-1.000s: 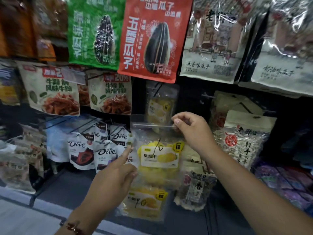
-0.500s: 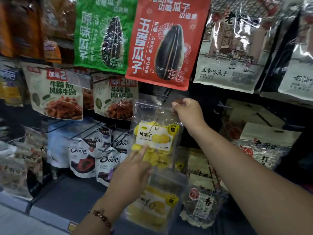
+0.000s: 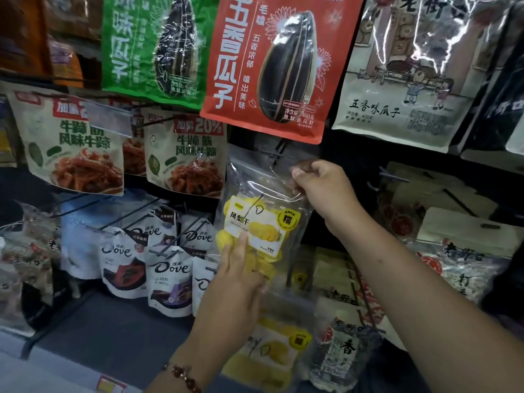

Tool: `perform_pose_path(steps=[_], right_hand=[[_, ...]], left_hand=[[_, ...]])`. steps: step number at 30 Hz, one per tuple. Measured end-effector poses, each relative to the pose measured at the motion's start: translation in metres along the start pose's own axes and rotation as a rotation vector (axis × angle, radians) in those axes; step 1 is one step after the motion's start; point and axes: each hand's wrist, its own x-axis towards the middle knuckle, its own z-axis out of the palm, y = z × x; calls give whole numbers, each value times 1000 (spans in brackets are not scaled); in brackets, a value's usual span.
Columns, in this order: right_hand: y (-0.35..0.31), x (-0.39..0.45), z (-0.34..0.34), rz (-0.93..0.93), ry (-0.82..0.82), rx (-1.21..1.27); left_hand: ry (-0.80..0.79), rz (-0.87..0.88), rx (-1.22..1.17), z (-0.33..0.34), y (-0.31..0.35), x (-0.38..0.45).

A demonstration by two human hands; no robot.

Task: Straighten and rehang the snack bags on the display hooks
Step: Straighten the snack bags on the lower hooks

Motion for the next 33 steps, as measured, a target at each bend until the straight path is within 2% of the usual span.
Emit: perform_pose_path(steps=[3,15,22,27,30,33], right_hand=[[-3,-1,1,41,-17,40],[-11,-10,-15,38,-98,103],[-13,-4,-9,59,-100,47],[-9,-4,1,-6,-74,-85],[-10,-7,4,-103,-43,-178],[-11,-10,5,-156,-38,-292]], left_hand=[[-29,4,49,4,0,-8],[191,72,51,17,1,-17],[208,71,93,21,15,-25],[-4,-8,100,16,19,-22],[20,2,97,23,15,-19],[127,29,59,32,8,-16]])
